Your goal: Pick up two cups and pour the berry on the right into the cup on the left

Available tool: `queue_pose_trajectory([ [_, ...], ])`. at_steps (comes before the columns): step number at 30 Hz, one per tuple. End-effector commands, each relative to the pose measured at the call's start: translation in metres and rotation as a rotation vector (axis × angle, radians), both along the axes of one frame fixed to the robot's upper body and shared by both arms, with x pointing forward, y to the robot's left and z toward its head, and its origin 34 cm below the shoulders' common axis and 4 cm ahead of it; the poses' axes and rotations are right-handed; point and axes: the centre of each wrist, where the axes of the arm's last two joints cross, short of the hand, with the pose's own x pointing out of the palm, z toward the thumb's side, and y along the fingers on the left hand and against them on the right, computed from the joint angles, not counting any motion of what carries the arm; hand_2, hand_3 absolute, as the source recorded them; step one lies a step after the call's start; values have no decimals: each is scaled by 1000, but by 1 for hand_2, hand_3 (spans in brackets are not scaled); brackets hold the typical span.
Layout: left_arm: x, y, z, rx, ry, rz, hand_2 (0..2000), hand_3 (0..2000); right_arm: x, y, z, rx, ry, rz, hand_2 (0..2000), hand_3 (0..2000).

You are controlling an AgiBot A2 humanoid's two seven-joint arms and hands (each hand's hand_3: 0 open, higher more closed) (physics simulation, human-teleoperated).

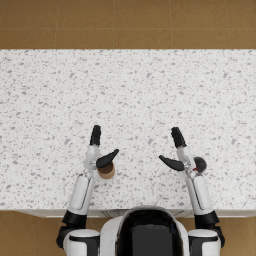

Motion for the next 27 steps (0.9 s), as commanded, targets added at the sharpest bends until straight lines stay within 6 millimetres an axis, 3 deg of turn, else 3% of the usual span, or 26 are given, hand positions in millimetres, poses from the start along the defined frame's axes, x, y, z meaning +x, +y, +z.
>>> queue_pose_trajectory([
  [1, 0, 0, 0, 0, 0, 0, 0, 0, 0, 0, 0, 0, 0, 0, 0, 0],
  [13, 1, -6, -6, 7, 24, -21, 0, 0, 0, 0, 0, 0, 0, 0, 0, 0],
  [14, -7, -5, -5, 14, -16, -50, 0, 0, 1, 6, -6, -7, 24, 21, 0, 0],
  [17, -35, 7, 1, 37, -94, -75, 0, 0, -30, -1, 3, 10, -60, -31, 0, 0],
  [21, -57, 19, -2, 94, -105, -64, 0, 0, -52, -16, -2, -35, -67, -97, 0, 0],
  [27, -70, 19, -12, 276, -111, -44, 0, 0, -70, -38, -9, -229, -96, -236, 0, 0],
])
